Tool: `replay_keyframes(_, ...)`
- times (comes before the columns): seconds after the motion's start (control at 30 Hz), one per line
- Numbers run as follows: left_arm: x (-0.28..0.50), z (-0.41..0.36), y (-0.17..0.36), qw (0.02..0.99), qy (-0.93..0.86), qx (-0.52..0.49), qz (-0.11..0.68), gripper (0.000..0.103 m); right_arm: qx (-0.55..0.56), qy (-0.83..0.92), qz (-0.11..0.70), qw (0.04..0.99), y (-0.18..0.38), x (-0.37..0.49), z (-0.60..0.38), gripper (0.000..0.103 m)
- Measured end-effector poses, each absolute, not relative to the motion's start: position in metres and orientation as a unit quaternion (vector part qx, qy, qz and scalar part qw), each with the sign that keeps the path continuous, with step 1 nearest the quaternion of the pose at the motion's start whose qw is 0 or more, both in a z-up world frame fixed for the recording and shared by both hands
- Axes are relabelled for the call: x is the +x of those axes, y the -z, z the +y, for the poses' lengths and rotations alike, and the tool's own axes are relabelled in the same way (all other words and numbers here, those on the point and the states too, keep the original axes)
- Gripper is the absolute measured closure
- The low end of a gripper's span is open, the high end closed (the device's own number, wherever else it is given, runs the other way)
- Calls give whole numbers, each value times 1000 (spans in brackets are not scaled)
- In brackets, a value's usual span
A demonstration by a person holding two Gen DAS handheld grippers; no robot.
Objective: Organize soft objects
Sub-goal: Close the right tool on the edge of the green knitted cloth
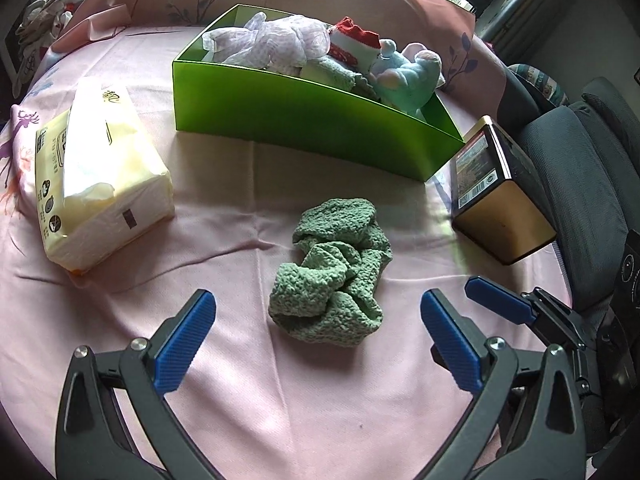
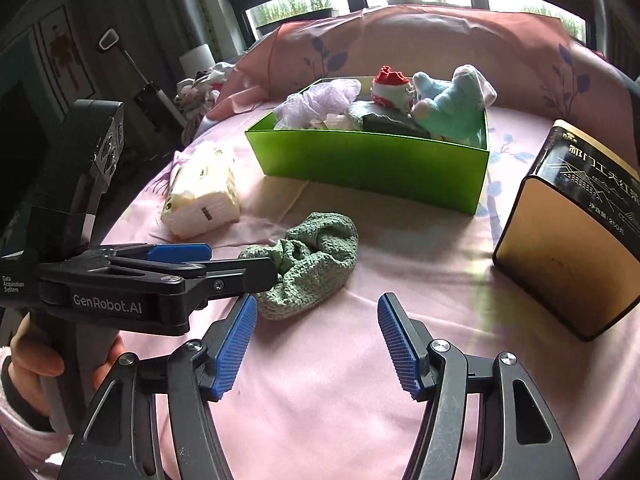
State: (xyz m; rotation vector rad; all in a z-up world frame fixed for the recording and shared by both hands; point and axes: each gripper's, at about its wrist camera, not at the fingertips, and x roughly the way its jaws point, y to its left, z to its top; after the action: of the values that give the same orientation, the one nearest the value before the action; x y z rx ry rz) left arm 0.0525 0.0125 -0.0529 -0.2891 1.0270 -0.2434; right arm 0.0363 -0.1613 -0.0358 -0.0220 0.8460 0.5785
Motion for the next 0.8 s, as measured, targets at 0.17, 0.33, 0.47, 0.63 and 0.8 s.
replay_keyframes(0.17, 56, 11, 51, 859, 111, -124, 484, 1, -10, -280, 404, 871, 37, 39, -161, 39)
replay_keyframes(0.33, 62, 12, 50, 860, 110, -123, 483, 1, -14, -284, 409, 867, 40, 42, -159, 39)
replay_keyframes(0.47, 66, 6, 50, 858, 123, -116, 485, 1, -11, -292, 421, 859, 49, 49, -156, 39)
replay_keyframes(0.63, 70, 1, 58, 853, 131, -118, 491, 2, -12, -299, 432, 850, 59, 53, -149, 39)
replay_keyframes(0.8, 71, 5, 60, 852, 133, -128, 489, 7, -14, -308, 435, 846, 62, 54, -144, 39)
